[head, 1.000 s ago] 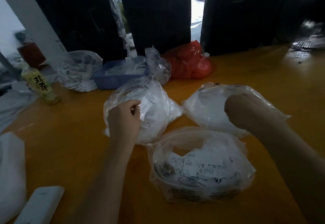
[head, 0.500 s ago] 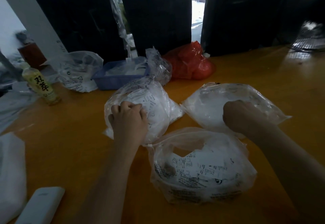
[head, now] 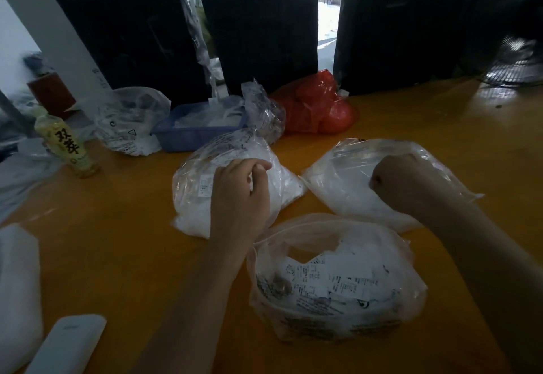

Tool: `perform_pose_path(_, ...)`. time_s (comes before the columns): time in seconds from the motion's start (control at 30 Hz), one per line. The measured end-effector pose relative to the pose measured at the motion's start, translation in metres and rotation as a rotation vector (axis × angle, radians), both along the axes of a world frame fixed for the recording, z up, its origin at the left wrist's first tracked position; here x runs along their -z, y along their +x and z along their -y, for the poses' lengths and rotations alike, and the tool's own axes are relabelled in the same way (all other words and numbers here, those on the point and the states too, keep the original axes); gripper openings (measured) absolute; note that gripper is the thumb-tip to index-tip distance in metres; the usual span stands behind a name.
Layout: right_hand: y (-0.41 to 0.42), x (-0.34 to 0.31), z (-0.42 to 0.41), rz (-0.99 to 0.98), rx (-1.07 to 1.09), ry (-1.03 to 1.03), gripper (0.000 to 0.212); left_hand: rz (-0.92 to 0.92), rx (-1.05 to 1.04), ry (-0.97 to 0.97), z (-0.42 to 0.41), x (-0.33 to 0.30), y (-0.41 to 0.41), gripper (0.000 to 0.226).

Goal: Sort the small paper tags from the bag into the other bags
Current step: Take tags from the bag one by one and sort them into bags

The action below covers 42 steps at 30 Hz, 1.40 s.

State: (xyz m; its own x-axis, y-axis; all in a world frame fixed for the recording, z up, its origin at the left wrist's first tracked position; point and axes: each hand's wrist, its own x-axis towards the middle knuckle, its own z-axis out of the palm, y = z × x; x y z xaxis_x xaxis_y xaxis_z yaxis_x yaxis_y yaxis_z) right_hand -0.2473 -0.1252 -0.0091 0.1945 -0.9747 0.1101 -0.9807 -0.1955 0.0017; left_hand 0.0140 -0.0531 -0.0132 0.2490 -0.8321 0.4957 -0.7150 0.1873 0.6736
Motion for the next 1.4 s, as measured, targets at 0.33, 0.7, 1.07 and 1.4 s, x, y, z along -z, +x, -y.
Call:
perform_pose_path(0.33, 0.030, -0.035, -0.039, 0.405, -0.327, 0.110, 0.020, -0.251, 0.358, 0.303, -0.014, 0.009, -0.035, 0.047)
perform_pose_path(0.7, 0.036, -0.036, -0.047, 0.827, -0.357, 0.364, 0.048, -0.570, 0.451, 0.341, -0.017, -0.003, -0.027, 0.014)
perform_pose_path(1.07, 0.036, -0.039, -0.050, 0.890, -0.336, 0.215, 0.007, -0.623, 0.444, 0.420, -0.015, -0.004, -0.019, 0.011)
perform_pose_path(1.4, 0.048, -0.027, -0.048, 0.991, -0.353, 0.220, 0.008, -0.797, 0.470, 0.431, -0.014, -0.005, -0.019, 0.033)
